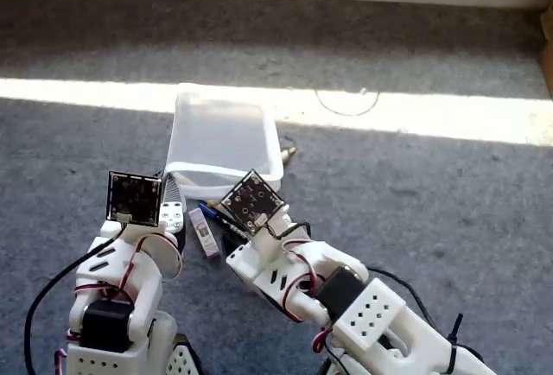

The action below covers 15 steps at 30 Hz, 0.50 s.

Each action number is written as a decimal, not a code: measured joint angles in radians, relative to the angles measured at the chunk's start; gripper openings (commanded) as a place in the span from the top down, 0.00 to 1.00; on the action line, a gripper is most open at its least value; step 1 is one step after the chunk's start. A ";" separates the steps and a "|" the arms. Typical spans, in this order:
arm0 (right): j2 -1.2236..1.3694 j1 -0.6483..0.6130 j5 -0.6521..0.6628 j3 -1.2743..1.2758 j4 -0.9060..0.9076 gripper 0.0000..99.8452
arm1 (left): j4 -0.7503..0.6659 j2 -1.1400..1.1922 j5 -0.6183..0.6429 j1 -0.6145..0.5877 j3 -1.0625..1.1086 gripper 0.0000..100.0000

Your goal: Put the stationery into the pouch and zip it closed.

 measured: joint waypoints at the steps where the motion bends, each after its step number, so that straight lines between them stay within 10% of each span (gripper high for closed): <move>1: 0.025 0.000 0.000 0.000 -0.003 0.78 | 0.000 0.000 0.000 0.000 0.000 0.99; 15: 0.052 0.060 0.018 -0.071 0.069 0.99 | 0.000 0.000 0.000 0.000 0.000 0.99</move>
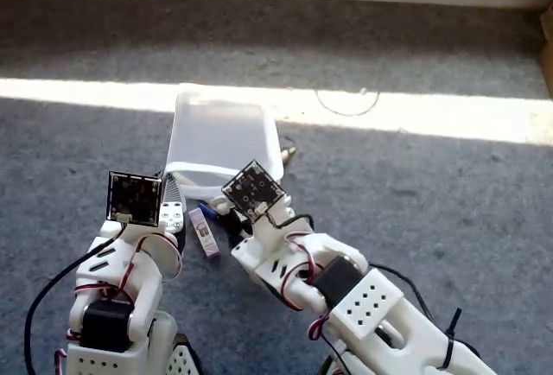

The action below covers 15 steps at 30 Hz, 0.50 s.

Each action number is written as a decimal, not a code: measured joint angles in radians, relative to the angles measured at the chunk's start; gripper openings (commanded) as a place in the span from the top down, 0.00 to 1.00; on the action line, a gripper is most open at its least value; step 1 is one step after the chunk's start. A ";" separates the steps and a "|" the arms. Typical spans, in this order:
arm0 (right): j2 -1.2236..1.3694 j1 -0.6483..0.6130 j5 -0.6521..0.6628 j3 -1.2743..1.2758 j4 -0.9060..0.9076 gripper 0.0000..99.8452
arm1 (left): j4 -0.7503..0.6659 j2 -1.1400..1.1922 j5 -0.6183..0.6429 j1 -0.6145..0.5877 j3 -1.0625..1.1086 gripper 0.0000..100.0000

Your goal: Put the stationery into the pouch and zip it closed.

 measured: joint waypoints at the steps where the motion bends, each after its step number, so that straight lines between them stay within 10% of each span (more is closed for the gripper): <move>1: 0.000 0.005 0.011 -0.020 0.025 0.99 | 0.000 0.000 -0.002 0.000 0.000 0.99; 15: 0.000 0.008 0.037 -0.066 0.066 0.86 | 0.028 0.000 -0.032 0.000 0.000 0.99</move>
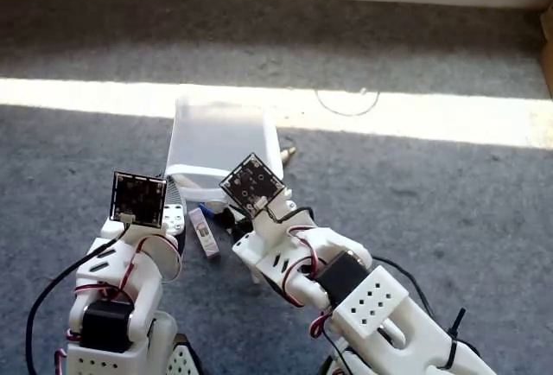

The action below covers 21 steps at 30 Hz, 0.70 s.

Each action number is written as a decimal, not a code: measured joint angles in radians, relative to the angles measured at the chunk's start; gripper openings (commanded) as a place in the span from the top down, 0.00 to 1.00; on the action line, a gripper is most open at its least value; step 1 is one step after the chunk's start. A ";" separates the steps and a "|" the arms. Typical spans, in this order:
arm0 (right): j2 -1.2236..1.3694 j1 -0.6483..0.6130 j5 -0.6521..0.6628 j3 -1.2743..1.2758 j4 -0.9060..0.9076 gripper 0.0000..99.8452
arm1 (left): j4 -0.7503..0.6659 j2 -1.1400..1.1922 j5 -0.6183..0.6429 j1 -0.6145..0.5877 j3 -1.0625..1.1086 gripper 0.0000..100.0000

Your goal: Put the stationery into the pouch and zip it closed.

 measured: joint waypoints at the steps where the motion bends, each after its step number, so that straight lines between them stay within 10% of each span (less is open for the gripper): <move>1: 0.000 0.000 -0.003 0.000 0.000 0.83 | 0.000 0.000 0.000 0.000 0.000 0.99; 21: 0.235 -0.109 -0.117 0.009 -0.216 0.79 | 0.000 0.000 0.000 0.000 0.000 0.99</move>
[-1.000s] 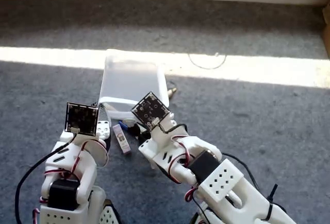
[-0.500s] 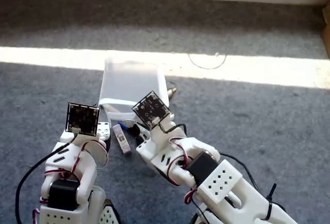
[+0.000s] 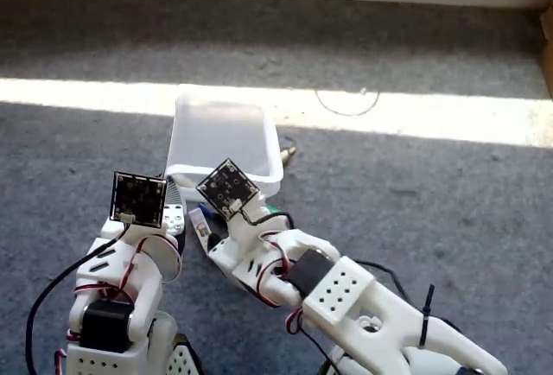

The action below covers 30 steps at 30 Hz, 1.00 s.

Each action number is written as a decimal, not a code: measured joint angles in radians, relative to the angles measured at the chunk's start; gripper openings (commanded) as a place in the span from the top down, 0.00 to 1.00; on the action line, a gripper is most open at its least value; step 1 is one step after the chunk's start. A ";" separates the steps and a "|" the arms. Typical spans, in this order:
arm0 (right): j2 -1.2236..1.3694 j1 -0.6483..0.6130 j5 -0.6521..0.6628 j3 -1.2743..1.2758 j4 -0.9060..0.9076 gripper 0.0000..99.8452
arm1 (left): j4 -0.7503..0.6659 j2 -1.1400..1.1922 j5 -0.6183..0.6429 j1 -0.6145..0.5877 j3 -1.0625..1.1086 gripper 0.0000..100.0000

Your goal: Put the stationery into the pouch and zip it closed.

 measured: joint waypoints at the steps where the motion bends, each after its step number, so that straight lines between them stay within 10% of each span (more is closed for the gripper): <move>1: 0.017 0.000 0.000 0.000 -0.014 0.79 | 0.000 0.000 0.000 0.000 0.000 0.99; 13: 0.037 0.041 -0.002 0.000 -0.060 1.00 | 0.000 0.000 0.000 0.000 0.000 0.99; 30: -0.236 0.071 0.055 0.000 0.103 0.99 | 0.023 -0.005 0.002 0.000 -0.002 0.81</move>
